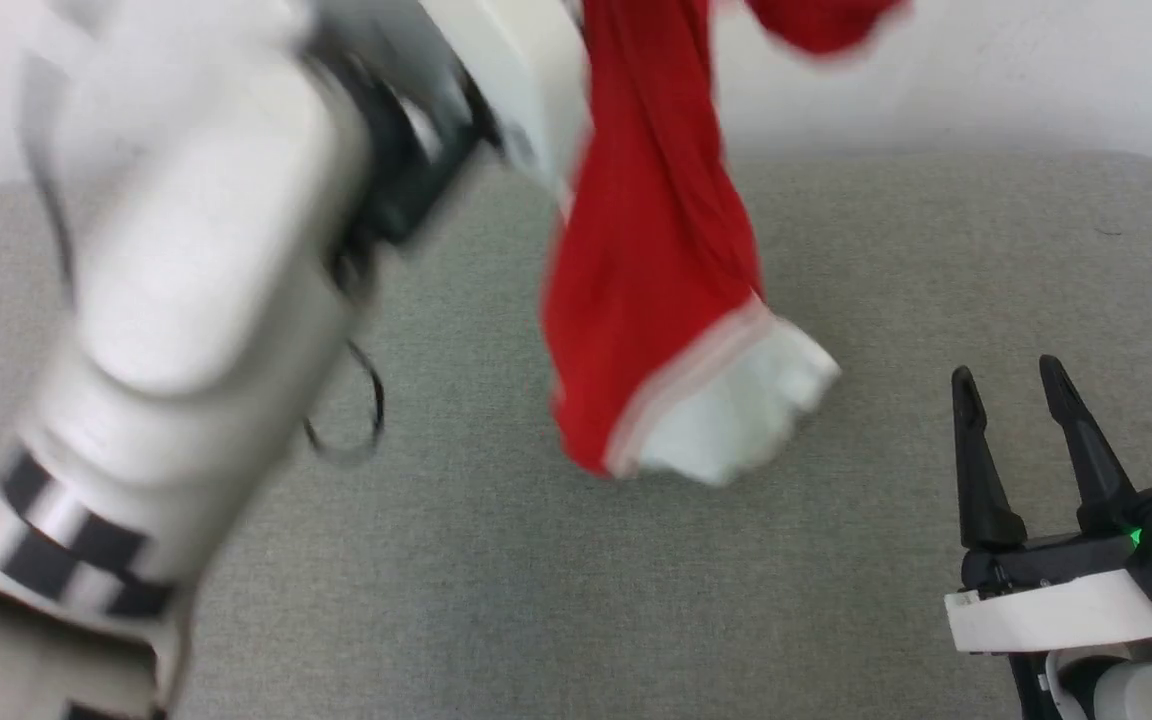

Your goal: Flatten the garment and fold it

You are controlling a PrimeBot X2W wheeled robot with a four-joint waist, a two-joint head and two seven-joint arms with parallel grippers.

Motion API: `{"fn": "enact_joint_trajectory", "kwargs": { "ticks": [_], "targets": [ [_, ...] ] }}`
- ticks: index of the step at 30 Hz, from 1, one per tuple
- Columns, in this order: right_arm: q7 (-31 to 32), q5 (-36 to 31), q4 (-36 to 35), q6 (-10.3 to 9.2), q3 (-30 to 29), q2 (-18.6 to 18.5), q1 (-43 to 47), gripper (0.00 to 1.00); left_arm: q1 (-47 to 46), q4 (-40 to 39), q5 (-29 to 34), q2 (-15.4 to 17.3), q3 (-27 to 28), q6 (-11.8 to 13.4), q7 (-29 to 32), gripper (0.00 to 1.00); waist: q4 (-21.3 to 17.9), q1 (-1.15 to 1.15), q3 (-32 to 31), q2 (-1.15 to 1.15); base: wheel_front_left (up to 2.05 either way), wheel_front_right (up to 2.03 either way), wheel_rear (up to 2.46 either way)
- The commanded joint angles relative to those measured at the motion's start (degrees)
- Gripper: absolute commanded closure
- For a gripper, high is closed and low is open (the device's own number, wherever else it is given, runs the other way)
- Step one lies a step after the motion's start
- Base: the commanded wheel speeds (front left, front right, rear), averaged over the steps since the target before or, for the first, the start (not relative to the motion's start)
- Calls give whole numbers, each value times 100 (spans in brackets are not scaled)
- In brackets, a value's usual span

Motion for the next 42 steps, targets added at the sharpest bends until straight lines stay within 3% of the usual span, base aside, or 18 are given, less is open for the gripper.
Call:
{"fn": "enact_joint_trajectory", "kwargs": {
  "ticks": [1, 12, 21, 23, 29, 36, 42],
  "targets": [
    [-35, 50, 16, -5, -5, 15, 74, 0, 300, -23, 123, -31, -179, 25, -39, 100, -31, 0, -27, 0, 0, 0, 0],
    [-38, 79, 23, -5, -33, 15, 136, 0, 2451, 915, 482, -204, -1421, 316, -360, 100, -124, 0, -102, 0, 0, 0, 0],
    [1, 95, 53, -5, -16, 15, 164, 0, 3212, 2079, 321, -565, -1642, 419, -770, 100, -111, 0, -137, 0, 0, 0, 0],
    [13, 87, 67, -5, -33, 15, 182, 0, 3143, 2096, 304, -604, -1490, 518, -1053, 0, -90, 0, -186, 0, 0, 0, 0],
    [65, 103, 50, -5, -5, 15, 274, 0, 3187, 1558, 232, -363, -1012, 795, -1807, 0, -90, 0, -357, 0, 0, 0, 0],
    [108, 134, -18, -5, -18, 15, 424, 0, 4173, 148, 192, 336, -333, 1498, -2624, 0, -113, 0, -482, 0, 0, 0, 0],
    [145, 170, -74, -5, -119, 15, 594, 0, 5337, -1119, 535, 703, 299, 2058, -2828, 0, -104, 0, -494, 0, 0, 0, 0]
  ]
}}
